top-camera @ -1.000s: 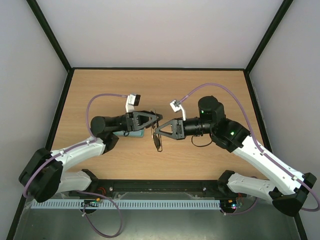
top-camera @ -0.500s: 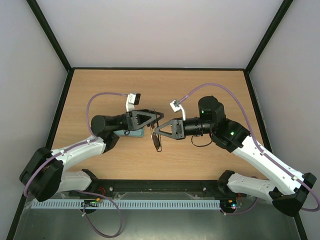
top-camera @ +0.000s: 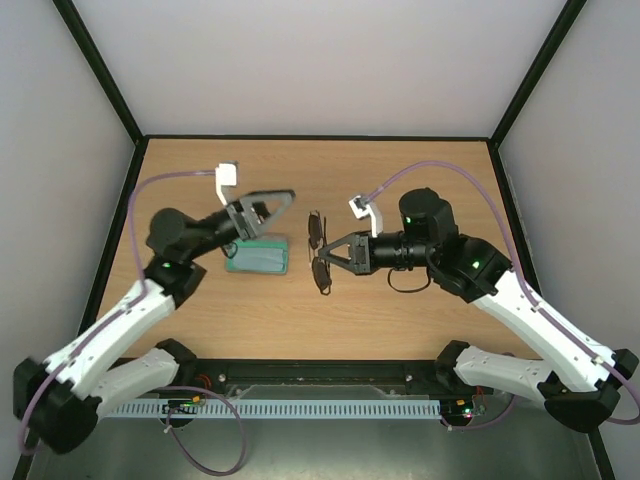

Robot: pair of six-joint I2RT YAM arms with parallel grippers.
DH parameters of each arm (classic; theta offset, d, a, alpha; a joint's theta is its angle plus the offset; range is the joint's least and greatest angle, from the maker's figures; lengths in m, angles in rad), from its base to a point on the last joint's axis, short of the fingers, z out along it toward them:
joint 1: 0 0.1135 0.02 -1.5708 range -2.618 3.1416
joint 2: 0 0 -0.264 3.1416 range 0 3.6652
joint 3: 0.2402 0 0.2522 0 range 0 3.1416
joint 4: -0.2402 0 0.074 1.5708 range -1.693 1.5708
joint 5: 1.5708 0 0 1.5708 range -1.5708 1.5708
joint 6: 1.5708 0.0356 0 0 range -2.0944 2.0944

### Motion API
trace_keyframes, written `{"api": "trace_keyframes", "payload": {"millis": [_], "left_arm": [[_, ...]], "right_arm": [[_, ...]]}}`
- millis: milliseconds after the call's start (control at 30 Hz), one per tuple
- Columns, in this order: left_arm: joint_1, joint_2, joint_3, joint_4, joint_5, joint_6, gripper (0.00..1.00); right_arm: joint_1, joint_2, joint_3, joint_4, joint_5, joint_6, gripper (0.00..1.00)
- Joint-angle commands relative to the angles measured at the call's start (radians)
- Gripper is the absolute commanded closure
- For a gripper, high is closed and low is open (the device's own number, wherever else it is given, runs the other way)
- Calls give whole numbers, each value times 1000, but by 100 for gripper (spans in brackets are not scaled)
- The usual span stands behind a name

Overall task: Organize the sunglasses
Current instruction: Fold the sunglasses at the center of the board, then move the sunglasses case at the center of the board.

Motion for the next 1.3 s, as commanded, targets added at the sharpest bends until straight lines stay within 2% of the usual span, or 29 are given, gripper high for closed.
{"api": "trace_keyframes", "payload": {"millis": [0, 100, 267, 333, 533, 633, 733, 967, 1067, 1267], "left_arm": [[32, -137, 182, -806, -404, 280, 1], [47, -176, 180, -1051, -560, 278, 1], [96, -256, 8, -1153, -720, 223, 0], [149, -242, -49, -1144, -740, 221, 1], [411, -212, -127, -1063, -757, 233, 0], [547, -149, -137, -983, -675, 251, 1], [616, -12, -136, -904, -593, 272, 1], [613, 318, -157, -676, -456, 251, 4], [594, 385, -166, -630, -472, 247, 7], [558, 489, -148, -578, -467, 263, 18]], "right_arm": [[-4, 26, 108, -217, 186, -117, 99], [-4, 66, 163, -302, 305, -169, 99], [-4, 138, 207, -328, 408, -226, 99], [-5, 161, 208, -319, 422, -233, 99], [-8, 176, 171, -292, 413, -226, 99], [-11, 154, 128, -271, 411, -215, 99], [-16, 134, 91, -263, 413, -204, 99], [-29, 111, 47, -246, 404, -195, 99], [-31, 120, 44, -246, 403, -198, 99], [-35, 116, 40, -248, 412, -200, 99]]}}
